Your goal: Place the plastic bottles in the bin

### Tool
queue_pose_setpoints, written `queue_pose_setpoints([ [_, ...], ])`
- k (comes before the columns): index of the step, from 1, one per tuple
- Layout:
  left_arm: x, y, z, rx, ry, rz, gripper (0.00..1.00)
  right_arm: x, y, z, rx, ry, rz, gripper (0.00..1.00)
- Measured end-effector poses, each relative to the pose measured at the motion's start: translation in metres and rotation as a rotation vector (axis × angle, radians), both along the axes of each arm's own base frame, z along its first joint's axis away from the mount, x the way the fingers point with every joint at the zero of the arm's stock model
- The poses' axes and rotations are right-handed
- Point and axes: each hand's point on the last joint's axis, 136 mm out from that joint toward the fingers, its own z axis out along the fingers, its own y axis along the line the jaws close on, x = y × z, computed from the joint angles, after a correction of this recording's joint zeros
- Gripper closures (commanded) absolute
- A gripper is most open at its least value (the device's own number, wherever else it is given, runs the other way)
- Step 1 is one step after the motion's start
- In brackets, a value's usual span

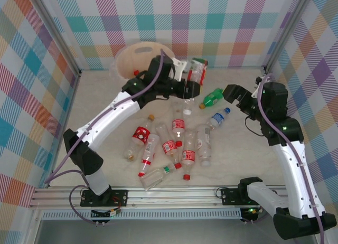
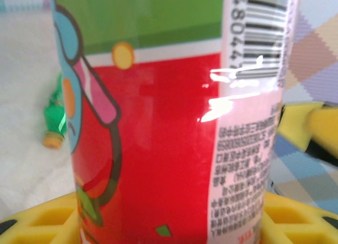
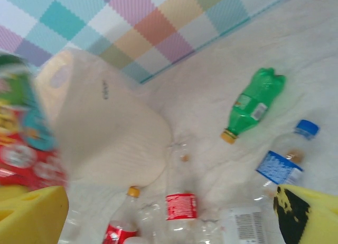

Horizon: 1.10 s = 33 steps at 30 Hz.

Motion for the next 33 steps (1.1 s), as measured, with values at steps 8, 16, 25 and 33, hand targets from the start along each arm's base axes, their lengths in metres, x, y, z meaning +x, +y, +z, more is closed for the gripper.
queue_pose_setpoints([
  [8,0.04,0.035,0.075,-0.063,-0.168,0.09,0.65,0.003,-0.004,-0.04,-0.073,0.074,0.004,0.01],
  [16,0.116,0.136,0.092,-0.009,-0.246,0.398,0.76,0.003,-0.002,-0.039,-0.106,0.057,0.041,0.01],
  [25,0.176,0.197,0.049,0.231,-0.26,0.56,0.78,0.005,-0.003,-0.042,-0.143,0.057,0.051,0.01],
  [33,0.181,0.196,-0.043,0.481,-0.126,0.418,0.79,0.01,0.0,-0.051,-0.163,0.079,0.08,0.01],
])
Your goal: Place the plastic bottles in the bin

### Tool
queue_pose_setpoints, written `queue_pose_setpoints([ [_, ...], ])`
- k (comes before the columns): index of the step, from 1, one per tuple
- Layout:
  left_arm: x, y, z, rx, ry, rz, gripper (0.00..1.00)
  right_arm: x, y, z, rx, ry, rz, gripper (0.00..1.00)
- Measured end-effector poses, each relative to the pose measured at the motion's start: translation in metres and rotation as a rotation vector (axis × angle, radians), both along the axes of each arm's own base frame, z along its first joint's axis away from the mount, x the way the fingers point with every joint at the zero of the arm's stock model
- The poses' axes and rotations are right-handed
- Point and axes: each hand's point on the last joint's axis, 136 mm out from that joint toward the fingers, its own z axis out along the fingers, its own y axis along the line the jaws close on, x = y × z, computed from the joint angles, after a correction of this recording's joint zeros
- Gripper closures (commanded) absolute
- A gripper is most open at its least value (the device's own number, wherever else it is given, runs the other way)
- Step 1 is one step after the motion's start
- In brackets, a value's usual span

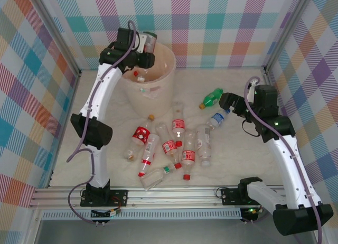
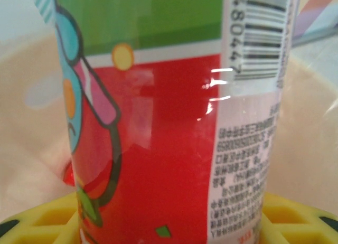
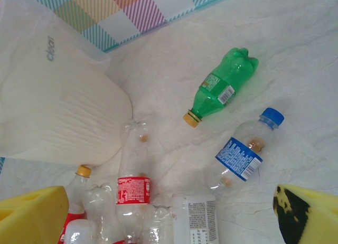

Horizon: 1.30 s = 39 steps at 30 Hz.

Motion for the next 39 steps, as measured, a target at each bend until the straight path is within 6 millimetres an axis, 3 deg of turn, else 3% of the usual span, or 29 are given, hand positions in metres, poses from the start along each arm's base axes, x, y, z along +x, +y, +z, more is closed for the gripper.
queue_pose_setpoints([
  [9,-0.011,0.003,-0.057,0.105,0.137,-0.058,0.74,0.007,0.006,-0.014,0.006,0.048,0.024,0.01],
  [13,-0.016,0.004,-0.078,0.123,0.189,-0.065,0.58,0.008,0.008,-0.017,0.011,0.062,0.032,0.01],
  [18,-0.017,0.003,-0.083,0.126,0.198,-0.077,0.27,0.011,0.009,-0.023,0.012,0.083,0.033,0.01],
  [24,-0.018,0.002,-0.082,0.121,0.198,-0.08,0.11,0.011,0.009,-0.023,0.014,0.083,0.033,0.01],
  [29,-0.018,0.002,-0.079,0.115,0.195,-0.08,0.06,0.012,0.006,-0.023,0.008,0.084,0.016,0.01],
  [34,-0.017,0.002,-0.064,0.108,0.16,-0.076,0.03,0.017,-0.018,-0.027,0.011,0.096,-0.075,0.0],
  [39,-0.025,0.007,-0.03,0.107,0.089,-0.059,0.0,0.017,-0.048,-0.057,0.039,0.171,-0.193,0.01],
])
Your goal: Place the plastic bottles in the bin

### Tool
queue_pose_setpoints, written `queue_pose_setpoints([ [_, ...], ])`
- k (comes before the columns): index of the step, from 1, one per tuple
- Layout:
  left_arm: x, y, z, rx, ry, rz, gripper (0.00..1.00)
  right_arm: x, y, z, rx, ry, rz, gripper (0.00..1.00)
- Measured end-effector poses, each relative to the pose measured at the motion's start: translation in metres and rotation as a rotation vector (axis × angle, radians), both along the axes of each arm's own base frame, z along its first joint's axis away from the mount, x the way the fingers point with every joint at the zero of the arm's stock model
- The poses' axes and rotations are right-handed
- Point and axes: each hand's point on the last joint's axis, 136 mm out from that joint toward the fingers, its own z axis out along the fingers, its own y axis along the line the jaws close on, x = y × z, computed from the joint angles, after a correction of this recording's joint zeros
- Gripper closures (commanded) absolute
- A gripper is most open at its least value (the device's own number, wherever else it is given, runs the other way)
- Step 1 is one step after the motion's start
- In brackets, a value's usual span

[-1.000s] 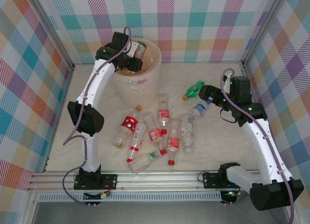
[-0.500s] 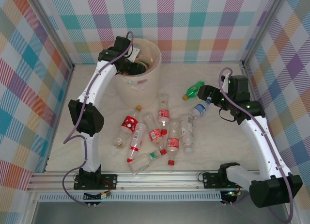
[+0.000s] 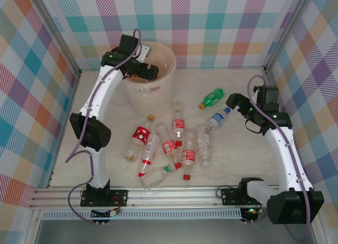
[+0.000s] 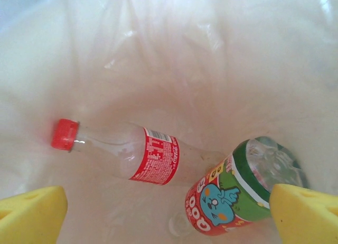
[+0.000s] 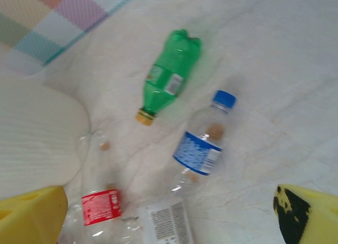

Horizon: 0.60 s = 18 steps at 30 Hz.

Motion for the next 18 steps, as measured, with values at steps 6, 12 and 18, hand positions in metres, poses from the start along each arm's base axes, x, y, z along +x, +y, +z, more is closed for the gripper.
queue_pose_setpoints([
  [6,-0.025,0.013,0.074,-0.025,-0.154,0.048,0.0,0.02,-0.001,-0.042,0.049,0.09,-0.038,0.03],
  [12,-0.101,-0.006,0.115,-0.024,-0.249,0.016,0.0,0.04,0.003,-0.092,0.102,0.184,-0.066,0.04],
  [18,-0.187,-0.042,0.078,-0.066,-0.18,-0.096,0.04,0.055,0.008,-0.124,0.132,0.239,-0.081,0.05],
])
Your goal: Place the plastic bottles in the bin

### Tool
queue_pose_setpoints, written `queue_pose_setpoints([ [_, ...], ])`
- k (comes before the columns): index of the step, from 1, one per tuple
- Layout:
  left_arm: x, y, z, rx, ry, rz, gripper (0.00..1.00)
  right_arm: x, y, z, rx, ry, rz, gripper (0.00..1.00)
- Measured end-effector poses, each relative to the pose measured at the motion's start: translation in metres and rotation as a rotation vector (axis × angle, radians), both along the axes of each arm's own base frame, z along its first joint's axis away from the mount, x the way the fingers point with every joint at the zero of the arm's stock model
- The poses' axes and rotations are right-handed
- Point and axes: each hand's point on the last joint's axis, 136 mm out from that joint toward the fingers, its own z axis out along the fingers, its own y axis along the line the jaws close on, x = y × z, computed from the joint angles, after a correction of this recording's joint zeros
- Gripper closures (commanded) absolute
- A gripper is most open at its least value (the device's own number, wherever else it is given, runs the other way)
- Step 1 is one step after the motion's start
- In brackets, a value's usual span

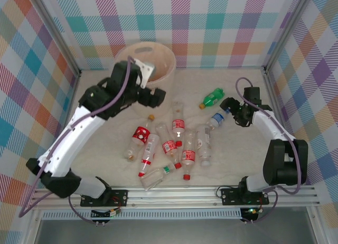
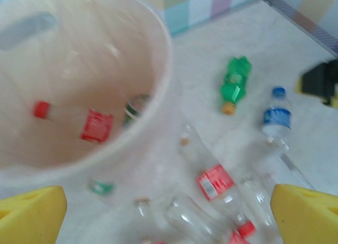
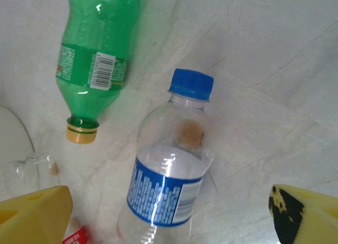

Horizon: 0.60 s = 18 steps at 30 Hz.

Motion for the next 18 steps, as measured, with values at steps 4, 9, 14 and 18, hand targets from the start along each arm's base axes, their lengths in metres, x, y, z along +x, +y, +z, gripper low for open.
queue_pose_setpoints([
  [4,-0.027,-0.015,-0.032,-0.036,0.061,-0.012,0.04,0.004,0.006,-0.025,0.014,0.055,-0.003,0.04],
  [9,-0.043,-0.047,-0.083,-0.076,0.155,-0.038,0.04,0.009,0.015,-0.045,0.032,0.089,0.005,0.05],
  [14,-0.044,-0.075,-0.124,-0.107,0.228,-0.022,0.04,0.02,0.027,-0.061,0.053,0.106,0.018,0.09],
  [18,-0.043,-0.091,-0.135,-0.145,0.246,-0.015,0.04,0.025,0.033,-0.073,0.061,0.115,0.014,0.18],
])
